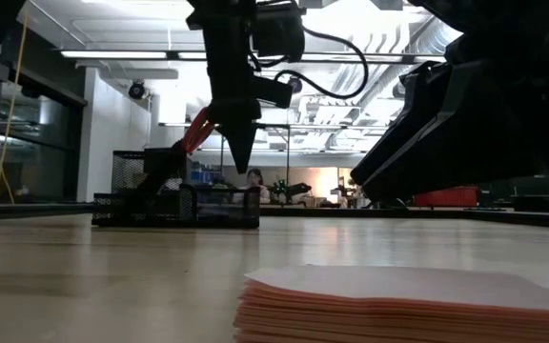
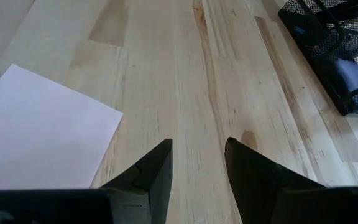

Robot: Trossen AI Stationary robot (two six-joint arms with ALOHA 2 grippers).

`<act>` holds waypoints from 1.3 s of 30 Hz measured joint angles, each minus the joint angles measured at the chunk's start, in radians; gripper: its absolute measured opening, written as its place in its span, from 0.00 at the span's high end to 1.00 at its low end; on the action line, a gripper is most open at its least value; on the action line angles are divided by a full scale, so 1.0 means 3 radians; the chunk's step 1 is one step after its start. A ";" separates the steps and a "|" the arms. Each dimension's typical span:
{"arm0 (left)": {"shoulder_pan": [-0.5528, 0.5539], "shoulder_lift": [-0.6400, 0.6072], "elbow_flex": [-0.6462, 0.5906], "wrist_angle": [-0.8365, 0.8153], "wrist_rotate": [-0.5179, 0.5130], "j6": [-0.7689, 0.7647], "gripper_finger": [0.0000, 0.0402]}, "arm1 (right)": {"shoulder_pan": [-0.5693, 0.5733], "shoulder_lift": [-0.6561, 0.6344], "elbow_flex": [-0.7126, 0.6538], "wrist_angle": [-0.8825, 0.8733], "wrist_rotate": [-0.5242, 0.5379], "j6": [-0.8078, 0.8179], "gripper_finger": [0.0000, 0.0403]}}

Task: Pick and place office supplies into organizer
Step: Put the left purple sticky note into the desk organizer, then put the pink sticky note into the desk organizer

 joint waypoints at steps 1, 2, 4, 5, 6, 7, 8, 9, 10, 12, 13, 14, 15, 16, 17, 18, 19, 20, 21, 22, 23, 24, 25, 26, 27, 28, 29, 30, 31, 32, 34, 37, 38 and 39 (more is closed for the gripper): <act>0.0001 0.0000 0.0000 -0.0001 0.0008 -0.0013 0.86 | 0.0000 0.0000 0.0000 0.0000 0.0000 0.0001 0.66; 0.0007 0.0000 0.0000 0.0003 0.0008 -0.0031 0.83 | 0.0000 0.0000 0.0000 0.0000 0.0000 0.0003 0.66; 0.0013 -0.0001 -0.0009 0.0033 0.0000 -0.0037 0.77 | 0.0000 0.0000 0.0000 0.0000 0.0000 0.0003 0.66; 0.0014 -0.0001 -0.0011 0.0028 -0.0014 -0.0015 0.74 | 0.0000 0.0000 0.0000 -0.0001 0.0000 0.0003 0.66; 0.0015 -0.0001 -0.0012 0.0006 -0.0039 0.0004 0.71 | 0.0000 0.0000 0.0000 -0.0001 0.0000 0.0003 0.66; 0.0012 -0.0001 -0.0013 -0.0024 -0.0040 0.0010 0.69 | 0.0000 0.0000 0.0000 -0.0001 0.0000 0.0003 0.66; 0.0006 -0.0003 -0.0013 -0.0052 -0.0037 0.0015 0.66 | 0.0000 0.0000 0.0000 -0.0001 0.0000 0.0002 0.66; 0.0006 -0.0007 -0.0013 -0.0066 -0.0029 0.0013 0.64 | 0.0000 0.0000 0.0000 -0.0001 0.0000 -0.0002 0.66; 0.0003 -0.0021 -0.0015 -0.0058 -0.0021 -0.0013 0.61 | 0.0000 0.0000 0.0000 -0.0002 0.0000 -0.0003 0.66; -0.0001 -0.0074 -0.0017 0.0017 0.0035 -0.0078 0.58 | 0.0000 0.0000 0.0000 -0.0011 0.0009 -0.0007 0.66; -0.0008 -0.0109 -0.0017 0.0089 0.0051 -0.0104 0.56 | 0.0000 0.0000 0.0000 -0.0017 0.0011 -0.0008 0.66; -0.0025 -0.0140 -0.0017 0.0145 0.0086 -0.0148 0.55 | 0.0000 0.0001 0.0000 -0.0023 0.0011 -0.0008 0.66; -0.0040 -0.0169 -0.0017 0.0202 0.0102 -0.0183 0.54 | 0.0000 0.0001 -0.0001 -0.0028 0.0018 -0.0008 0.66; -0.0067 -0.0197 -0.0017 0.0284 0.0107 -0.0221 0.53 | 0.0001 0.0001 -0.0001 -0.0035 0.0024 -0.0006 0.66; -0.0097 -0.0224 -0.0017 0.0362 0.0109 -0.0265 0.53 | 0.0000 0.0001 -0.0001 -0.0041 0.0030 -0.0006 0.66; -0.0138 -0.0252 -0.0017 0.0440 0.0107 -0.0313 0.53 | 0.0001 0.0001 -0.0001 -0.0043 0.0033 -0.0006 0.66; -0.0178 -0.0278 -0.0017 0.0523 0.0118 -0.0359 0.53 | 0.0000 0.0001 -0.0001 -0.0046 0.0033 -0.0001 0.66; -0.0225 -0.0299 -0.0017 0.0583 0.0123 -0.0401 0.53 | 0.0000 0.0001 -0.0001 -0.0057 0.0033 0.0008 0.66; -0.0276 -0.0314 -0.0017 0.0647 0.0122 -0.0433 0.53 | 0.0001 0.0001 -0.0001 -0.0076 0.0033 0.0031 0.66; -0.0328 -0.0330 -0.0017 0.0696 0.0122 -0.0471 0.53 | 0.0001 0.0001 -0.0001 -0.0104 0.0032 0.0072 0.66; -0.0385 -0.0342 -0.0017 0.0736 0.0122 -0.0504 0.54 | 0.0001 0.0001 -0.0001 -0.0134 0.0032 0.0100 0.66; -0.0452 -0.0347 -0.0017 0.0809 0.0119 -0.0522 0.54 | 0.0001 0.0001 -0.0001 -0.0162 0.0032 0.0143 0.66; -0.0518 -0.0347 -0.0017 0.0882 0.0120 -0.0532 0.55 | 0.0001 0.0001 -0.0001 -0.0195 0.0033 0.0171 0.66; -0.0591 -0.0347 -0.0017 0.0919 0.0107 -0.0550 0.55 | 0.0001 0.0001 -0.0001 -0.0227 0.0034 0.0202 0.66; -0.0666 -0.0347 -0.0017 0.0970 0.0103 -0.0567 0.55 | 0.0001 0.0001 -0.0001 -0.0249 0.0034 0.0233 0.66; -0.0744 -0.0347 -0.0017 0.1052 0.0104 -0.0566 0.54 | 0.0001 0.0001 -0.0001 -0.0267 0.0034 0.0244 0.66; -0.0826 -0.0347 -0.0018 0.1141 0.0098 -0.0569 0.54 | 0.0001 0.0001 -0.0001 -0.0280 0.0034 0.0252 0.66; -0.0912 -0.0347 -0.0040 0.1262 0.0094 -0.0573 0.54 | 0.0001 0.0001 -0.0001 -0.0290 0.0034 0.0253 0.66; -0.0998 -0.0347 -0.0067 0.1366 0.0073 -0.0582 0.54 | 0.0001 0.0001 -0.0001 -0.0292 0.0034 0.0253 0.66; -0.1081 -0.0347 -0.0098 0.1446 0.0035 -0.0593 0.54 | 0.0004 0.0001 -0.0001 -0.0295 0.0034 0.0253 0.66; -0.1260 -0.0408 -0.0190 0.1575 -0.0086 -0.0597 0.55 | 0.0007 0.0001 -0.0001 -0.0292 0.0032 0.0254 0.66; -0.1556 -0.0514 -0.0385 0.1923 -0.0384 -0.0606 0.54 | 0.0023 0.0001 -0.0001 -0.0293 0.0034 0.0266 0.66; -0.1657 -0.0546 -0.0493 0.1989 -0.0486 -0.0607 0.54 | 0.0026 0.0001 -0.0001 -0.0292 0.0034 0.0261 0.66; -0.1762 -0.0551 -0.0588 0.2164 -0.0578 -0.0615 0.54 | 0.0034 0.0001 -0.0001 -0.0302 0.0034 0.0258 0.66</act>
